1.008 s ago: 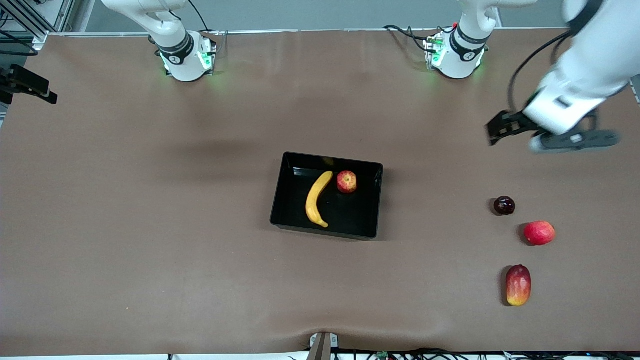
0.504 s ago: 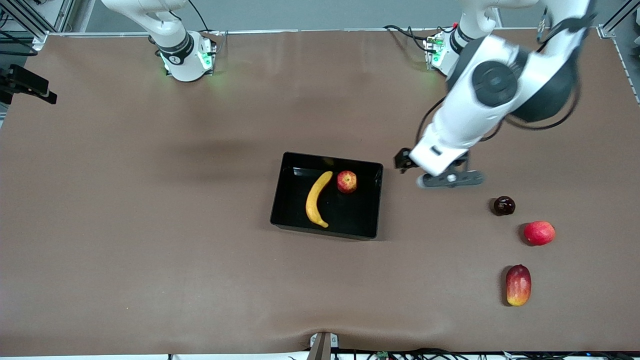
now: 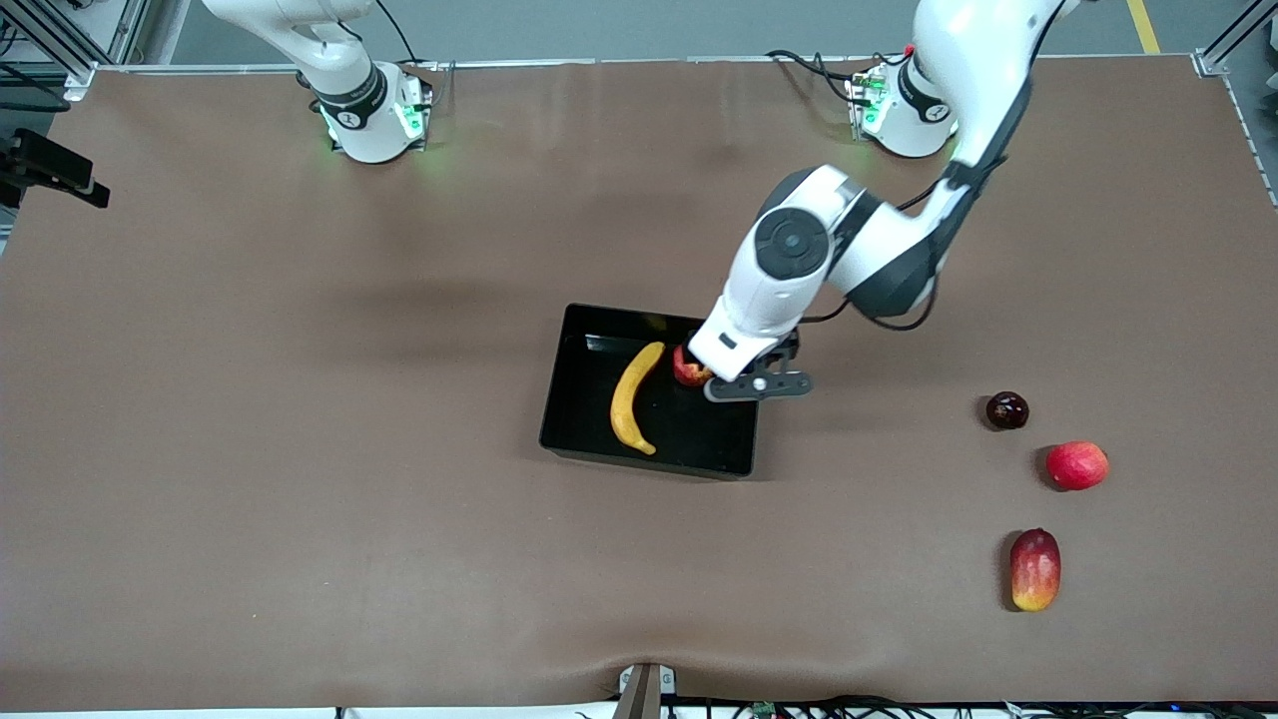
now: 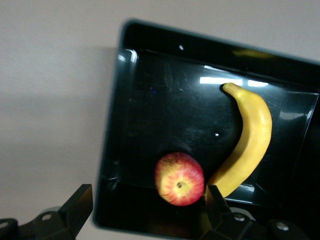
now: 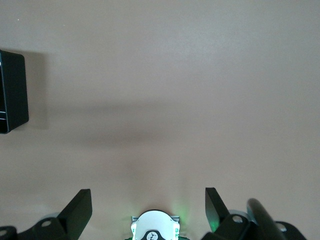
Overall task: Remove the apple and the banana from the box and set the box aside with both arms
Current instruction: 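Grasp the red-yellow apple in the tray with the left gripper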
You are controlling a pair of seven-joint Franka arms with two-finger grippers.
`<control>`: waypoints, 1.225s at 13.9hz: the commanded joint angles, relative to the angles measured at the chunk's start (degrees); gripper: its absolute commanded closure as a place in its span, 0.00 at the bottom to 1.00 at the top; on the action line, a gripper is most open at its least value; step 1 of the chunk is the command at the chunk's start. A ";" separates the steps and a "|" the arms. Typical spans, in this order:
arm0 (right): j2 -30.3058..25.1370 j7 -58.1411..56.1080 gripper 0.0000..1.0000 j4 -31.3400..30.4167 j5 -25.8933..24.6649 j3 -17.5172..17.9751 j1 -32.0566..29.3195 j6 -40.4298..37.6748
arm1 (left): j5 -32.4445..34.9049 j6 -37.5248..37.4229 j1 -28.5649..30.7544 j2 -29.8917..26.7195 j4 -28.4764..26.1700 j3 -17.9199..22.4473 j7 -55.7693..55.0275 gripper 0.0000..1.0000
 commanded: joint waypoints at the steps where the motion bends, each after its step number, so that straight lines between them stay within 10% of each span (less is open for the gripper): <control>1: -0.46 -0.43 0.00 0.24 -0.09 -0.09 -0.15 -0.53 | 1.64 2.72 -1.26 3.43 1.50 0.01 -1.91 0.00; 14: 3.05 -0.52 0.00 5.33 -0.17 0.35 -2.44 -1.32 | 6.48 5.10 -4.61 10.99 1.06 0.19 -5.60 0.03; 16: 3.14 -0.43 0.00 5.42 -0.26 0.44 -2.26 -1.32 | 6.57 5.10 -4.69 11.61 1.15 0.27 -5.52 0.28; 17: 3.32 -0.43 0.00 5.51 0.26 0.44 -2.44 -1.41 | 6.22 5.10 -4.69 11.61 1.15 0.28 -5.69 0.60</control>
